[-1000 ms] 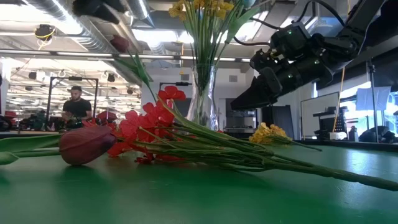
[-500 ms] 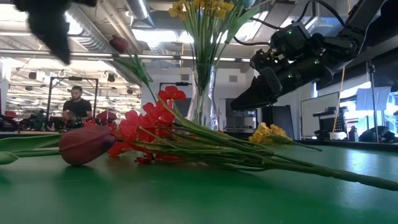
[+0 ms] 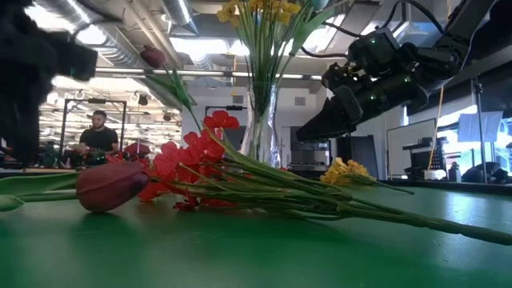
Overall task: Sort flowers into vase by color
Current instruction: Put the top red flowers into the pink vase
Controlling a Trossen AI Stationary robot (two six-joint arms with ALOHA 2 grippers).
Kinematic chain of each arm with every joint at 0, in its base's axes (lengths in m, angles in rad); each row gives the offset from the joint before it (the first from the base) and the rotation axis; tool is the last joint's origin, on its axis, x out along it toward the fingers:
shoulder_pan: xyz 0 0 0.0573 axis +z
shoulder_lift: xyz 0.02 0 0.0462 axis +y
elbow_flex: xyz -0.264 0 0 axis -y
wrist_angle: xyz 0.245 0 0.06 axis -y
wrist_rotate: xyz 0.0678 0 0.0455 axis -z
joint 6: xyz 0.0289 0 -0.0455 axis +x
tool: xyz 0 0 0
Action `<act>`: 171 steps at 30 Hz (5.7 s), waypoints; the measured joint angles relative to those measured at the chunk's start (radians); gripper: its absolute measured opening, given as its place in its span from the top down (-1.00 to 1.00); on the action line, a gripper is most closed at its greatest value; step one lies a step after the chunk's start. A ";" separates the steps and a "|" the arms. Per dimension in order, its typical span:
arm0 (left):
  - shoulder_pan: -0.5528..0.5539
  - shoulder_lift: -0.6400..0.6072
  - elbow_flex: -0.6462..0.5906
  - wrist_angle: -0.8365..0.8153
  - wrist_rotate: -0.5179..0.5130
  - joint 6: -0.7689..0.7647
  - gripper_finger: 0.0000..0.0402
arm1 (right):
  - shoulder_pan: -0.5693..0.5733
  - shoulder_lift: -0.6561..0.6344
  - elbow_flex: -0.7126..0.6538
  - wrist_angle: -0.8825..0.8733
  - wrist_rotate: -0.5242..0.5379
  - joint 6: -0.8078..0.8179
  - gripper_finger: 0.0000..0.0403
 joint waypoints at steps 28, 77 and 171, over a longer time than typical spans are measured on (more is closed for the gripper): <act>0.170 -0.010 -0.165 0.118 0.030 -0.003 0.92 | 0.000 0.000 0.000 0.010 0.001 0.000 -0.20; -0.030 -0.228 0.328 0.045 -1.264 0.536 0.99 | 0.000 0.000 0.000 0.001 0.008 -0.003 -0.20; 1.494 0.056 -0.445 2.323 0.638 1.068 1.00 | 0.001 0.000 0.000 0.043 -0.027 0.034 -0.20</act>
